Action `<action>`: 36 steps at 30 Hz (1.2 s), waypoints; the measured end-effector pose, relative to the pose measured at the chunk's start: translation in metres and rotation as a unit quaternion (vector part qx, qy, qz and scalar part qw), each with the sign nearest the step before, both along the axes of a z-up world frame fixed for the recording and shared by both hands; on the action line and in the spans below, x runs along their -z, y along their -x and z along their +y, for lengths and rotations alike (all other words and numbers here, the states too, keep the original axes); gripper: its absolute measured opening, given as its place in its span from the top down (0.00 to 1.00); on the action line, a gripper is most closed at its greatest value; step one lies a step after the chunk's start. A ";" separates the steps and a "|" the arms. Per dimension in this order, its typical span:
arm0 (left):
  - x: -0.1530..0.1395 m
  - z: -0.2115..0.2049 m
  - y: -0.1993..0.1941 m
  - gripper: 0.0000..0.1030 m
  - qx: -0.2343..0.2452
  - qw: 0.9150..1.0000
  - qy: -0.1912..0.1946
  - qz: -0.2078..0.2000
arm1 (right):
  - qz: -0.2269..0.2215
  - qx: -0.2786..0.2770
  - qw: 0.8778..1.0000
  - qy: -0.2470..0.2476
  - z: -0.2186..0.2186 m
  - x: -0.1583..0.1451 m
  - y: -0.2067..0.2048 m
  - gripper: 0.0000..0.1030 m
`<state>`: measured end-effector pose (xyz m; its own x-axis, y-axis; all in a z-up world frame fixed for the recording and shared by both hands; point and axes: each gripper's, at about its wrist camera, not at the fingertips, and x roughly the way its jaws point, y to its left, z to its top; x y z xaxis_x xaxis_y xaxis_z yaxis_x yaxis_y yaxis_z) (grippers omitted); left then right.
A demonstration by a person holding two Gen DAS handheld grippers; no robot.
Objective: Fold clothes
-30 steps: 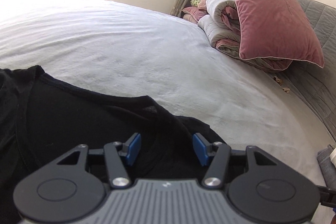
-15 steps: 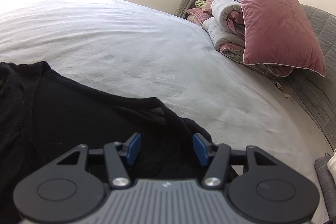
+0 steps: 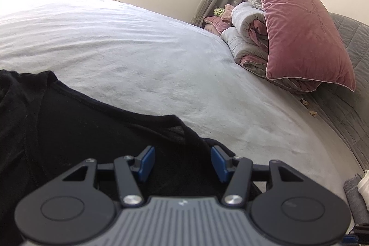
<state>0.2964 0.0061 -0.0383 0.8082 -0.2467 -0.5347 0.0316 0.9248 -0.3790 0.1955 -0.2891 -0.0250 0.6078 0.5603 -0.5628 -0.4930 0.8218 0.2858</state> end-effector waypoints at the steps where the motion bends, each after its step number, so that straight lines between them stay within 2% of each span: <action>1: 0.000 0.001 -0.001 0.47 -0.001 1.000 0.003 0.000 | 0.008 0.008 1.000 0.005 -0.002 0.003 -0.002 0.78; 4: -0.002 0.006 -0.001 0.49 -0.005 1.000 0.024 0.001 | 0.021 0.016 1.000 0.014 -0.004 0.008 -0.005 0.78; 9: -0.005 0.014 -0.017 0.55 0.006 0.995 0.094 0.026 | 0.025 0.039 0.999 -0.002 -0.015 0.008 -0.007 0.78; 11: -0.005 0.013 -0.026 0.57 0.012 0.994 0.101 0.036 | 0.029 0.037 0.999 -0.003 -0.015 0.009 -0.008 0.78; 14: -0.003 0.008 -0.041 0.62 0.012 0.995 0.086 0.057 | 0.036 0.024 0.999 0.005 -0.010 0.012 -0.010 0.78; 17: 0.000 0.007 -0.052 0.66 0.016 0.993 0.093 0.073 | 0.040 0.012 0.999 0.010 -0.005 0.014 -0.010 0.66; 20: 0.000 0.006 -0.060 0.73 0.018 0.992 0.099 0.080 | 0.034 0.002 0.999 0.014 -0.001 0.013 -0.009 0.64; 21: 0.000 0.005 -0.063 0.75 0.019 0.991 0.100 0.082 | 0.031 -0.004 0.999 0.024 0.003 0.013 -0.008 0.66; 22: 0.001 0.003 -0.065 0.83 0.023 0.991 0.099 0.083 | 0.027 -0.012 0.999 0.040 0.008 0.015 -0.006 0.80; 23: 0.001 0.002 -0.068 0.92 0.028 0.991 0.098 0.083 | 0.023 -0.015 0.998 0.053 0.012 0.016 -0.006 0.89; 25: 0.002 -0.001 -0.072 0.98 0.036 0.991 0.096 0.084 | 0.021 -0.010 0.998 0.052 0.011 0.016 -0.007 0.97; 28: 0.001 -0.001 -0.074 0.98 0.037 0.993 0.096 0.058 | -0.006 0.057 0.997 0.050 -0.005 0.010 -0.011 0.97; 32: 0.009 0.004 -0.075 0.98 0.033 0.990 0.135 0.023 | -0.063 0.187 0.978 0.062 -0.026 -0.001 -0.016 0.97; 35: 0.022 0.005 -0.075 0.98 0.026 0.985 0.170 -0.007 | -0.076 0.223 0.967 0.094 -0.024 0.002 -0.021 0.98; 36: 0.024 0.004 -0.074 0.98 0.024 0.986 0.166 -0.017 | -0.075 0.230 0.964 0.113 -0.021 0.004 -0.024 0.98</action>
<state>0.3706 0.0098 -0.0620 0.8075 -0.4417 -0.3909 0.0893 0.7466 -0.6592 0.2199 -0.3100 -0.0285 0.8464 0.0870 -0.5254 -0.0846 0.9960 0.0287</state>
